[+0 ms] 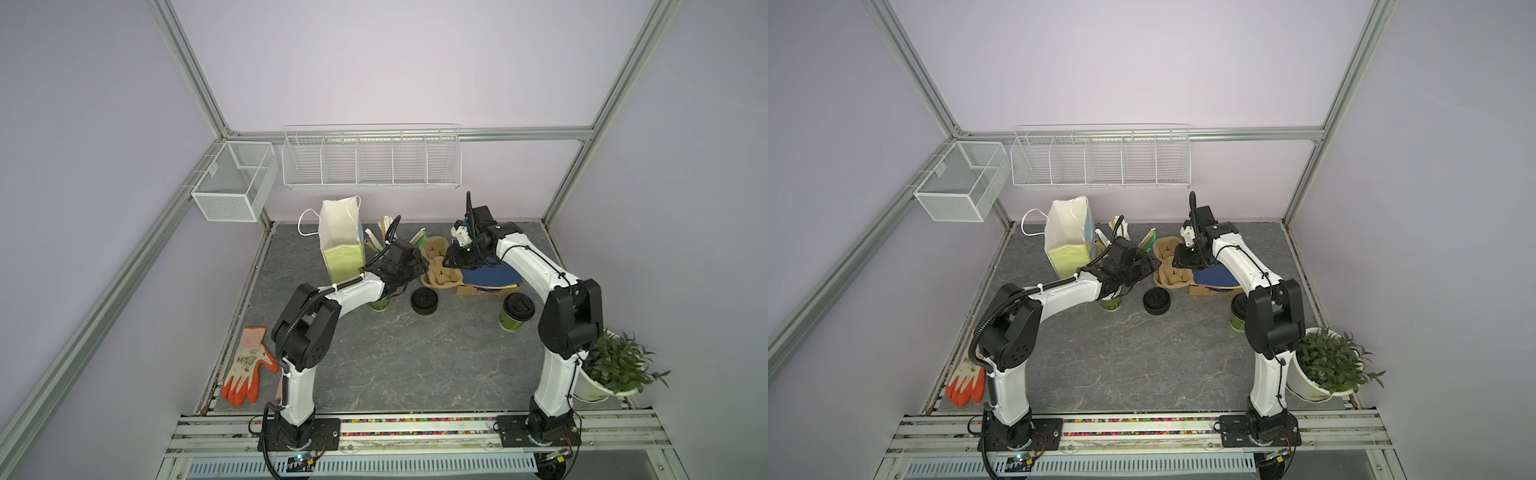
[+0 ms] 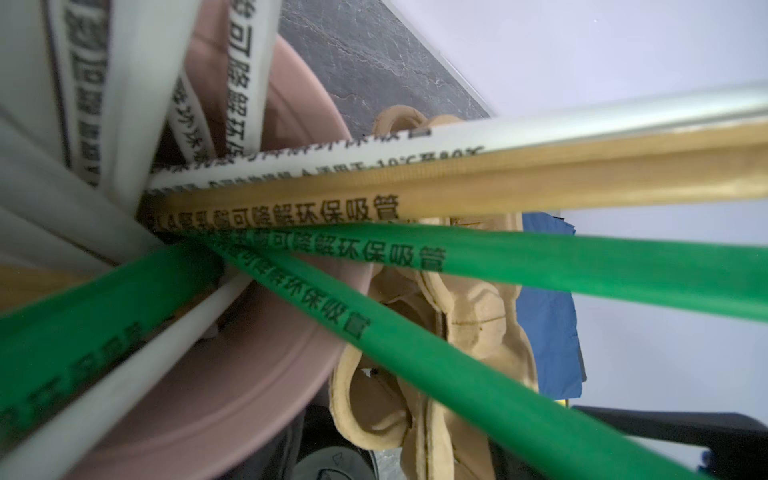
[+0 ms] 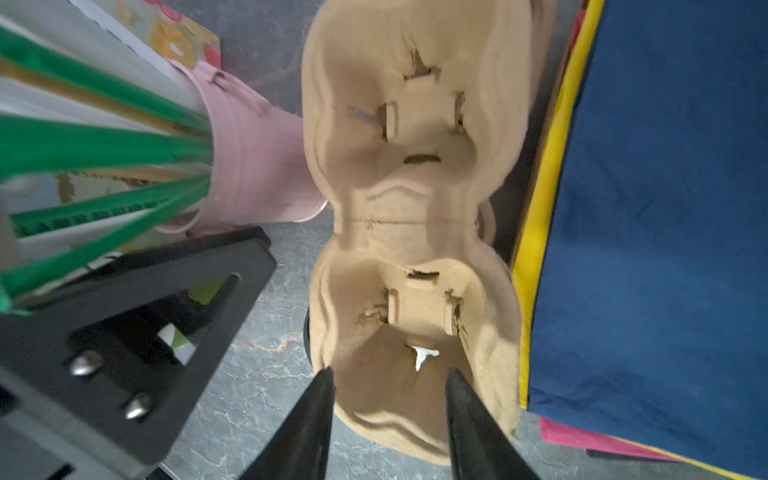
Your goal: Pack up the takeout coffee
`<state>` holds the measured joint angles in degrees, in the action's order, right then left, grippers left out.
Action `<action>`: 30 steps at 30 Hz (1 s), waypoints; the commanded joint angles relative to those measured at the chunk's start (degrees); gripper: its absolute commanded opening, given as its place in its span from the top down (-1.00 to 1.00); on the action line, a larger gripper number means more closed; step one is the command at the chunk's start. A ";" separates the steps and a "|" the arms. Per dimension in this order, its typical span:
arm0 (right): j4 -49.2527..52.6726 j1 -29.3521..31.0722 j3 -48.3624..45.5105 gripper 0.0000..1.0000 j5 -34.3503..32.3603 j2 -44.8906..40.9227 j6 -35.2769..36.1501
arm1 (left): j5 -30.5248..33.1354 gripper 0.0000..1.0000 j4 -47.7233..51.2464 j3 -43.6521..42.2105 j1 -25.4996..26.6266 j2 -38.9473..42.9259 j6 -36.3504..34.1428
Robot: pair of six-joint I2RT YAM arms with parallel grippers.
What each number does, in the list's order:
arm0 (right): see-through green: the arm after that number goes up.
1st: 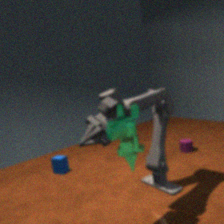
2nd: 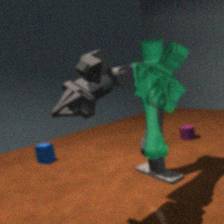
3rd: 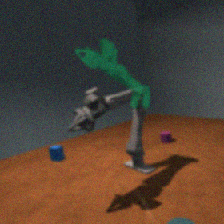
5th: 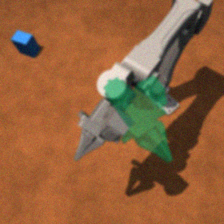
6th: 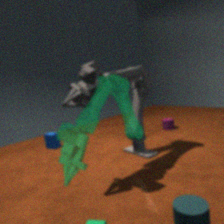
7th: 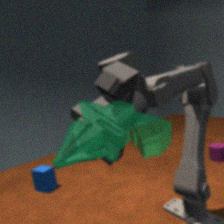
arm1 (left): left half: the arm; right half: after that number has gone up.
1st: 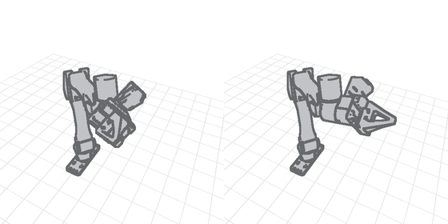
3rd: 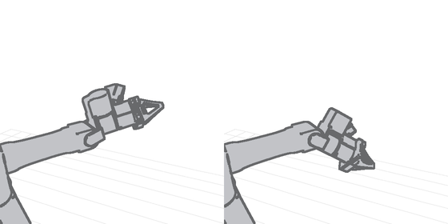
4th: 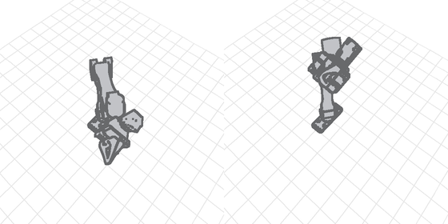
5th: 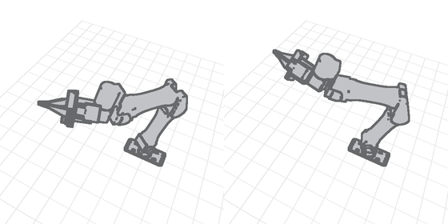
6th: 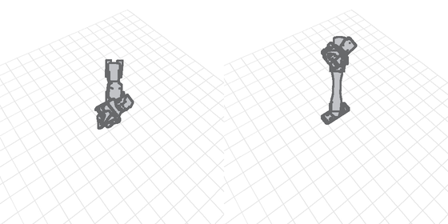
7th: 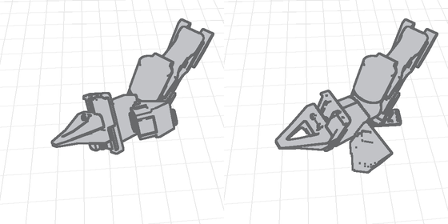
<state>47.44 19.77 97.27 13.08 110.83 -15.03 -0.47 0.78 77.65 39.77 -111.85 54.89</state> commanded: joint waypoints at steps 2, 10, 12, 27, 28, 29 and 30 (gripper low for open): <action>0.98 4.15 -1.06 0.04 -3.37 -3.24 1.60 | 1.92 -0.37 0.19 -2.50 0.36 4.13 0.84; 0.01 8.08 -0.91 0.04 -8.74 -3.50 0.81 | 2.88 -0.37 -1.42 -5.03 0.36 7.09 0.83; -0.60 8.65 -1.39 0.05 -10.26 -3.51 0.61 | 2.45 -0.37 -1.26 -4.69 0.31 6.85 0.83; -4.51 13.11 -3.09 0.05 -15.63 -3.13 0.78 | 4.42 -0.36 -1.80 -6.61 0.22 9.61 0.80; -4.16 13.31 -2.74 0.05 -15.82 -2.67 0.87 | 4.64 -0.36 -1.99 -6.93 0.22 9.76 0.84; -3.87 13.47 -2.53 0.05 -16.70 -2.31 0.88 | 4.84 -0.36 -2.09 -7.24 0.22 9.93 0.90; -3.77 13.60 -2.59 0.05 -17.86 -2.20 0.88 | 4.86 -0.36 -2.26 -7.48 0.22 10.05 0.99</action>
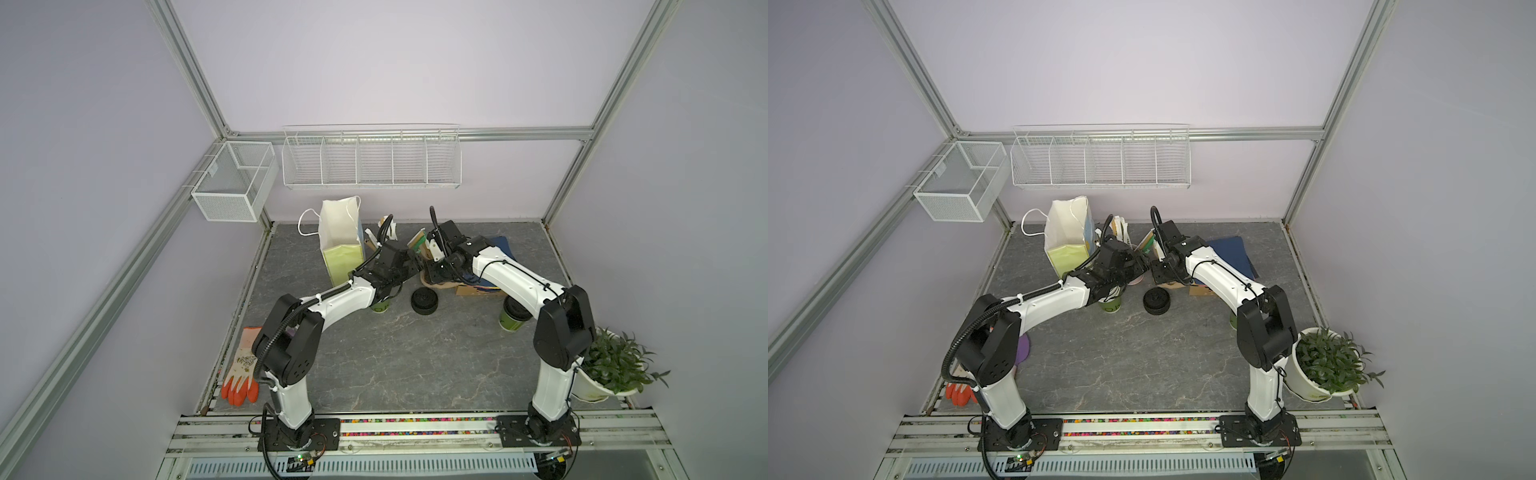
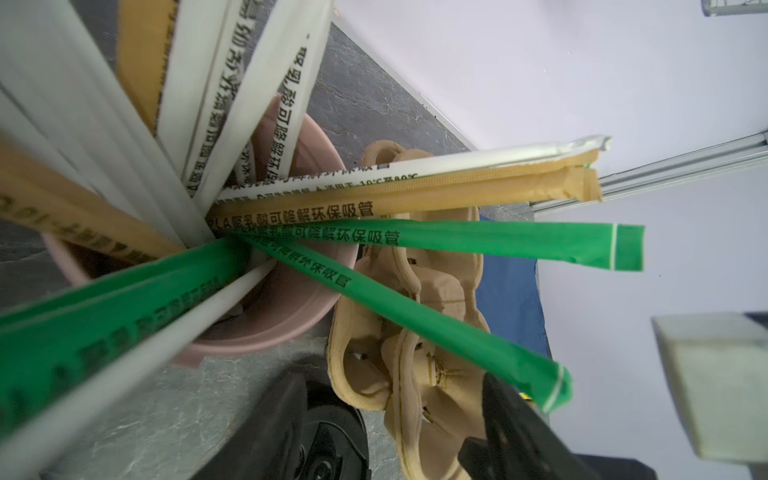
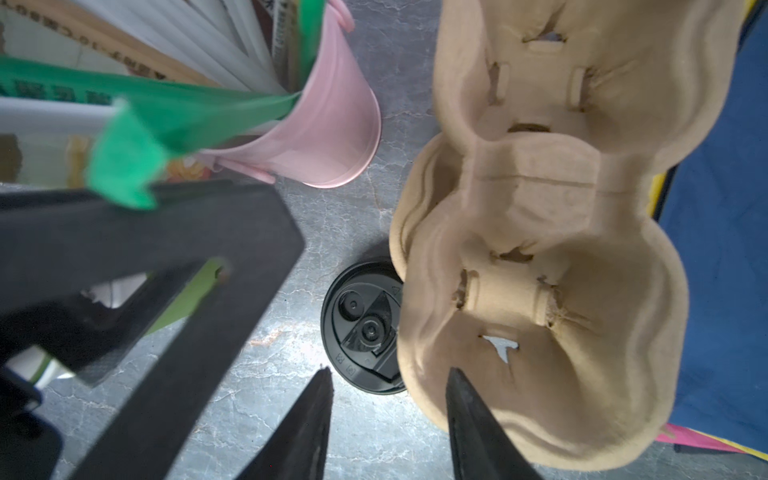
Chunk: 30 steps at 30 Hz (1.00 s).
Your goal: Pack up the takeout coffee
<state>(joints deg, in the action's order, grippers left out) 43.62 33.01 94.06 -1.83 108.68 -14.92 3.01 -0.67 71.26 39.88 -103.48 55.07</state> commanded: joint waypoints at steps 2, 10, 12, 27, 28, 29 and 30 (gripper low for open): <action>0.26 0.45 0.60 0.05 -3.81 0.22 0.82 | 1.31 -0.36 -0.92 -1.14 0.11 1.64 0.79; 1.82 1.41 1.65 0.07 -7.63 2.00 1.97 | 0.94 -0.36 -1.52 -1.39 0.11 0.96 1.12; 1.57 1.53 1.42 0.07 -7.30 2.32 2.00 | 0.71 -0.36 -1.75 -1.28 0.11 0.83 1.31; 2.26 1.63 2.19 0.16 -7.38 5.04 2.53 | -0.10 -0.36 -2.06 -0.69 0.38 -0.58 1.54; 2.20 1.58 2.09 0.17 -7.32 5.20 2.60 | -0.10 -0.36 -2.06 -0.69 0.42 -0.63 1.54; 2.26 1.59 2.13 0.17 -7.15 5.30 2.66 | -0.10 -0.36 -2.06 -0.74 0.45 -0.58 1.51; 2.26 1.63 2.09 0.18 -7.06 5.31 2.68 | -0.03 -0.36 -1.98 -0.78 0.46 -0.60 1.53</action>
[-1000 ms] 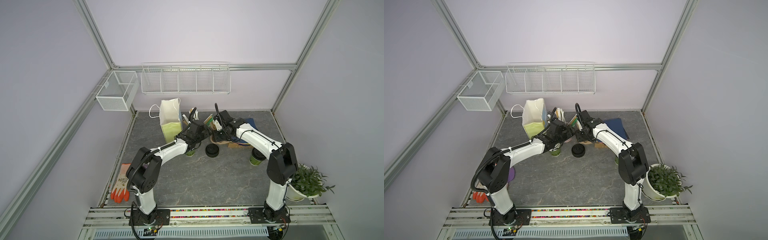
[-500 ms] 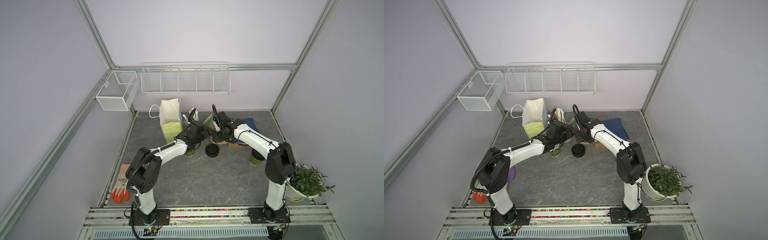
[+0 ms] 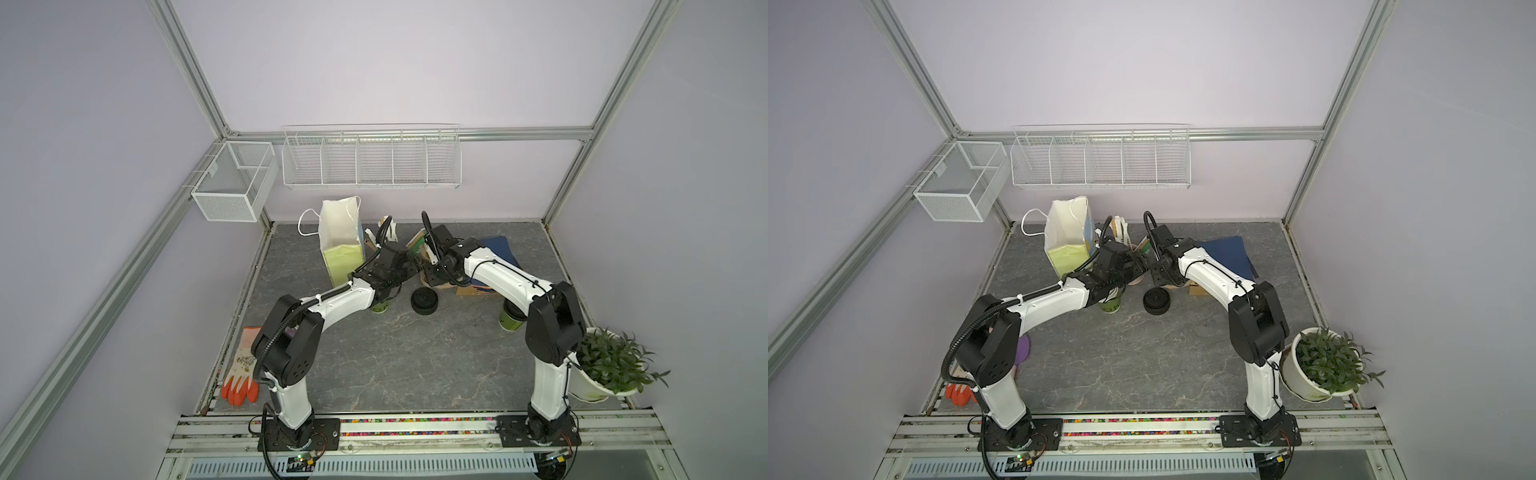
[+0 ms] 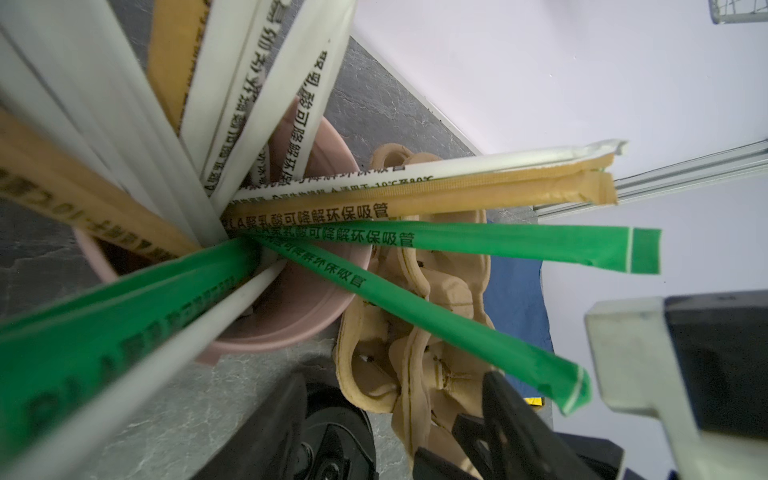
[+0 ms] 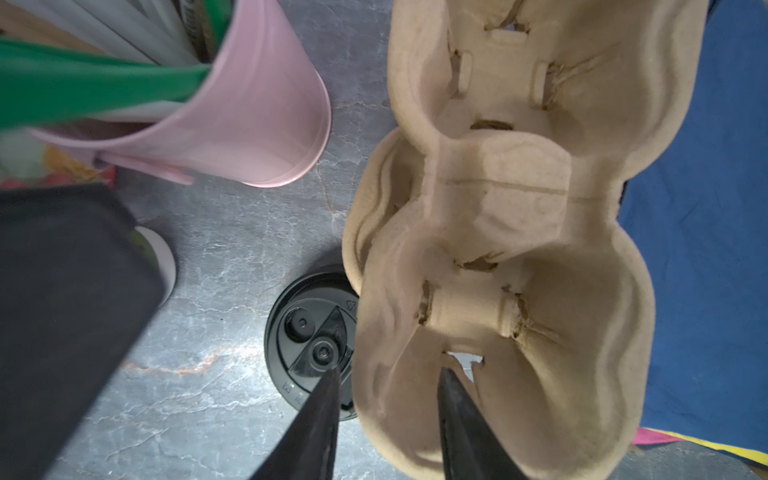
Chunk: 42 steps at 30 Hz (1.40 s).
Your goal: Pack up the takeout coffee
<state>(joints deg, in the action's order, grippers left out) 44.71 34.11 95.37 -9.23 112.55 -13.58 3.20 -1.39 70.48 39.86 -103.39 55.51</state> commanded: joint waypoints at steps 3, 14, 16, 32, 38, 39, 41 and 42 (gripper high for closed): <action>1.35 0.50 0.93 0.24 0.29 1.57 1.50 | -0.09 -0.36 -0.99 -0.02 0.48 -0.70 0.93; 2.05 0.54 1.79 0.43 0.10 0.93 1.80 | -0.44 -0.36 -0.57 0.77 0.89 -1.37 0.72; 2.14 0.45 2.07 0.43 0.27 0.72 1.83 | -0.57 -0.36 -0.37 0.98 1.01 -1.61 0.70; 3.79 -0.13 4.74 0.39 3.76 1.39 2.58 | -0.92 -0.36 -0.71 0.80 1.28 -2.54 0.60; 3.53 -0.16 4.03 0.32 4.18 1.68 2.33 | -0.94 -0.36 -0.90 0.76 1.36 -2.70 0.81; 3.64 -0.18 4.03 0.34 3.85 1.79 2.33 | -0.92 -0.36 -0.90 0.67 1.36 -2.69 0.75; 3.63 -0.10 4.04 0.38 3.27 1.95 2.33 | -0.93 -0.36 -0.95 0.60 1.36 -2.70 0.70; 3.63 -0.12 4.05 0.39 3.04 2.01 2.40 | -0.92 -0.36 -0.90 0.58 1.36 -2.67 0.70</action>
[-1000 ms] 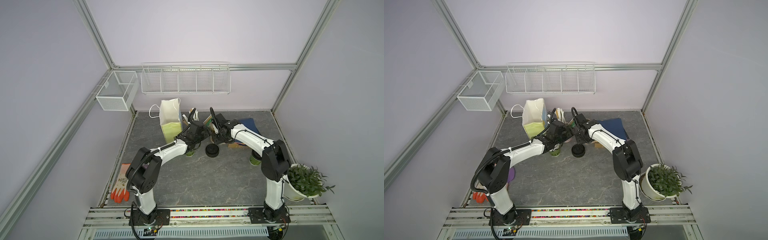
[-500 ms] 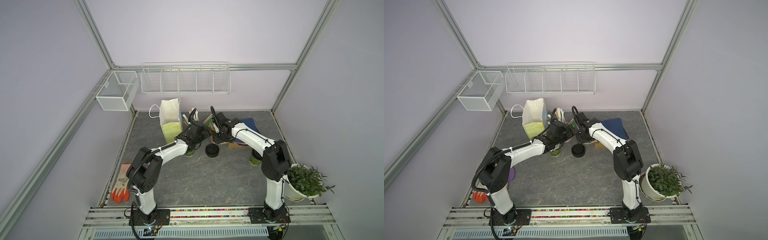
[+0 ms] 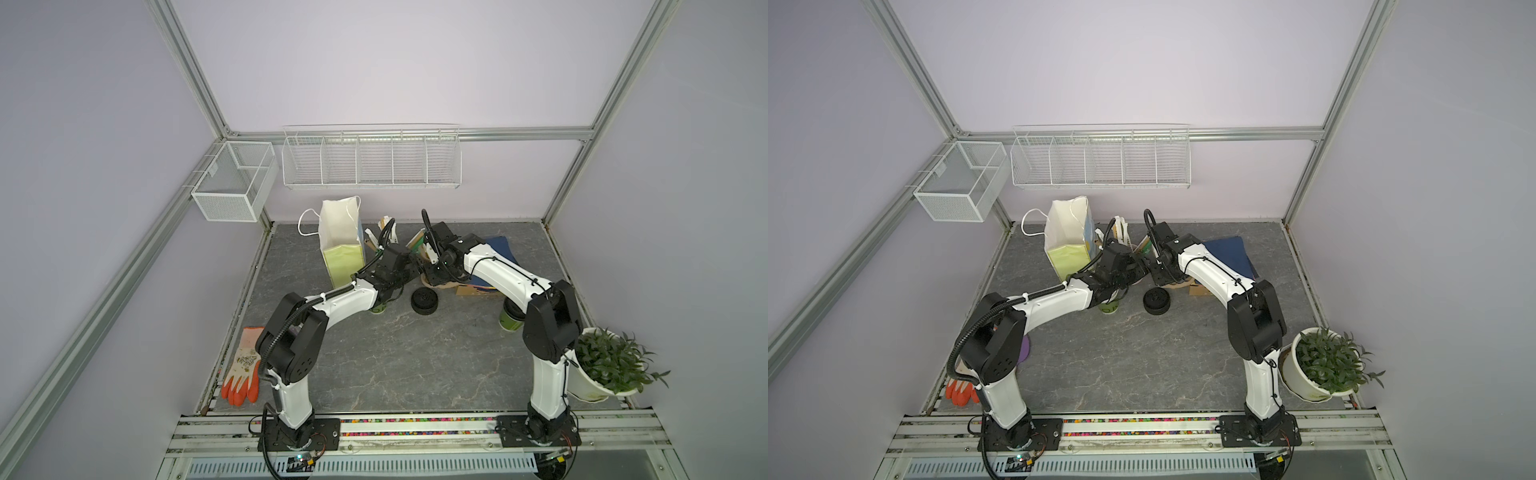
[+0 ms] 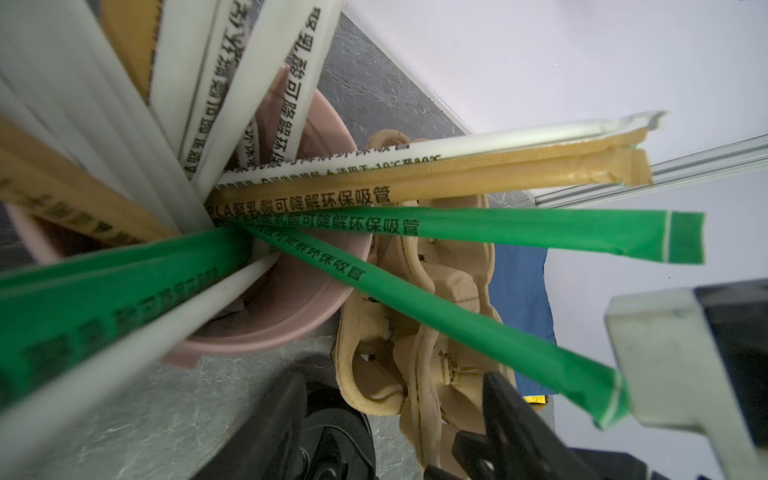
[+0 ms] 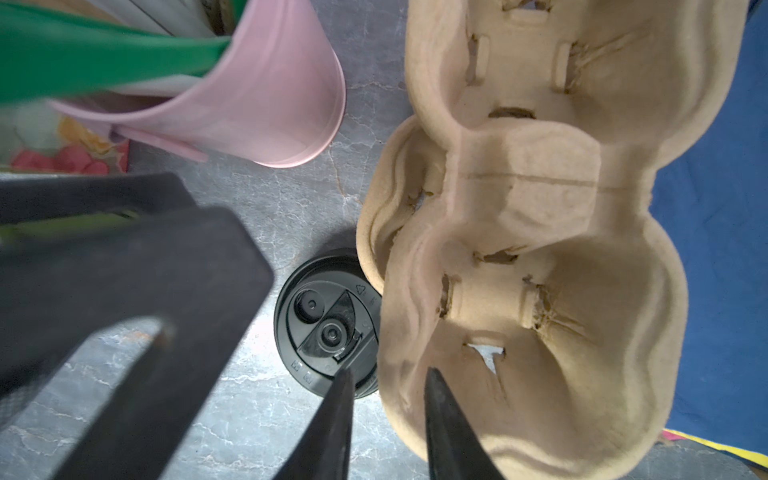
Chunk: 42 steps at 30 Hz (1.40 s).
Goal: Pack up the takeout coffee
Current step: 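Carry the tan carrier back toward the blue cloth with the right gripper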
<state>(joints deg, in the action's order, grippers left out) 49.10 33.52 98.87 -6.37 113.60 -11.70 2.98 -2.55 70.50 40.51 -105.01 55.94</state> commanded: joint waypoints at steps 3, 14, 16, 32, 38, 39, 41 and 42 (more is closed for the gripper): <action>-0.50 0.49 0.79 0.39 -0.58 1.31 0.75 | -0.69 -0.36 0.25 0.52 0.71 -1.01 0.31; -0.67 0.42 0.69 0.44 -1.54 1.71 1.19 | -0.35 -0.36 0.22 0.60 0.71 -1.08 0.13; -0.37 0.44 0.88 0.44 -1.56 2.04 1.42 | -0.35 -0.36 0.26 0.54 0.71 -1.09 0.18; -0.28 0.49 0.45 0.48 -1.26 2.76 1.82 | -0.37 -0.36 0.88 1.28 0.71 -1.45 -0.04; -0.23 0.37 0.45 0.59 -1.41 2.63 1.92 | -0.60 -0.36 0.79 1.32 0.75 -1.60 0.04; -0.17 0.32 0.45 0.60 -1.34 2.51 1.89 | -0.60 -0.36 0.79 1.30 0.80 -1.56 0.04; -0.32 0.24 0.45 0.62 -1.16 1.95 1.81 | -0.43 -0.36 0.70 1.19 0.80 -1.48 0.04; -0.32 0.22 0.53 0.64 -1.19 1.53 1.72 | -0.39 -0.36 0.70 1.13 0.79 -1.35 0.04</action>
<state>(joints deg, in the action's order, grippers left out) 49.12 33.52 98.89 -7.70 114.78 -10.46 3.03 -1.48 70.50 40.53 -105.56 55.92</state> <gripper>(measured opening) 0.186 0.681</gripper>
